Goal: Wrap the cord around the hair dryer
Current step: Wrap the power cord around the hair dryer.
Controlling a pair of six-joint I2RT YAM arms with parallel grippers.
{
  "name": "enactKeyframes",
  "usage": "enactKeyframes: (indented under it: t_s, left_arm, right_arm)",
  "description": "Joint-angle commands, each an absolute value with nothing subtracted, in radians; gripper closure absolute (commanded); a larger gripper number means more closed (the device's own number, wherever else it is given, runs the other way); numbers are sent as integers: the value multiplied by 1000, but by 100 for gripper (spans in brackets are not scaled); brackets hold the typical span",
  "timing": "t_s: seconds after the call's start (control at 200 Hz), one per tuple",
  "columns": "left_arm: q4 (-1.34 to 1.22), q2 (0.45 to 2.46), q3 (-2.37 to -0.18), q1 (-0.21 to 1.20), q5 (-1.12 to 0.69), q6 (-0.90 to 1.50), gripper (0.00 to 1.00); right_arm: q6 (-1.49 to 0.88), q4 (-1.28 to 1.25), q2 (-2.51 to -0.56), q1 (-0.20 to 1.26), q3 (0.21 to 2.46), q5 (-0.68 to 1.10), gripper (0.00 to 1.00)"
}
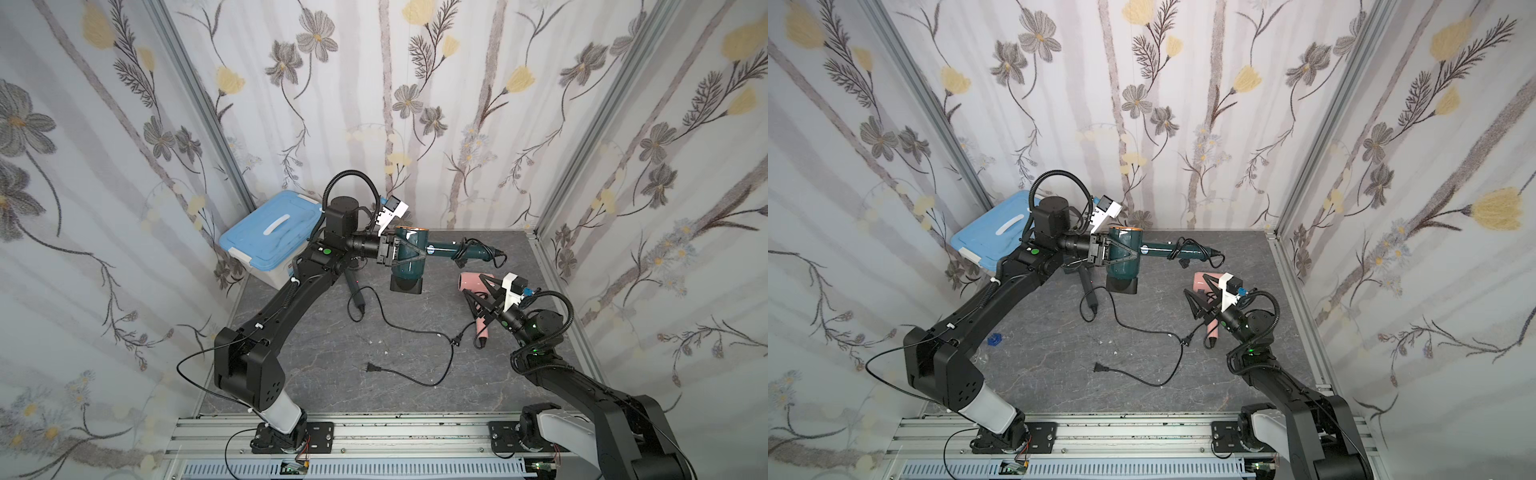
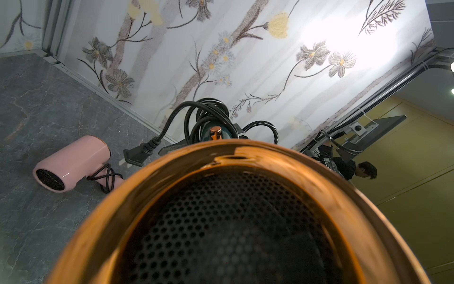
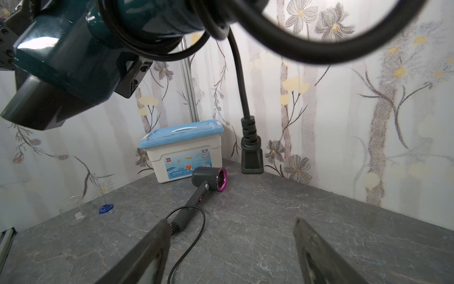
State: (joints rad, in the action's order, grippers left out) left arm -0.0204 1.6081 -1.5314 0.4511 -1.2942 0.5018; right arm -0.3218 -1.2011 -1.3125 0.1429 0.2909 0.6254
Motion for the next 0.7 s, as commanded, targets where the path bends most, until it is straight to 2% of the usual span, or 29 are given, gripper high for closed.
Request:
enactKeyframes:
  t_s: [0.0, 0.275, 0.49, 0.694]
  left_arm:
    - [-118, 1601, -1536, 451, -1303, 533, 100]
    - [-206, 1600, -1504, 451, -1279, 609, 100]
    - [-297, 1604, -1490, 451, -1265, 688, 100]
    - [-323, 1593, -1472, 454, -1257, 713, 100]
  right_arm:
    - [-402, -1385, -1368, 147, 325, 649, 20]
    - [-485, -1484, -1518, 202, 440, 634, 20]
    - [-599, -1621, -1646, 216, 475, 570, 24]
    - [-638, -1645, -1694, 235, 523, 521, 27]
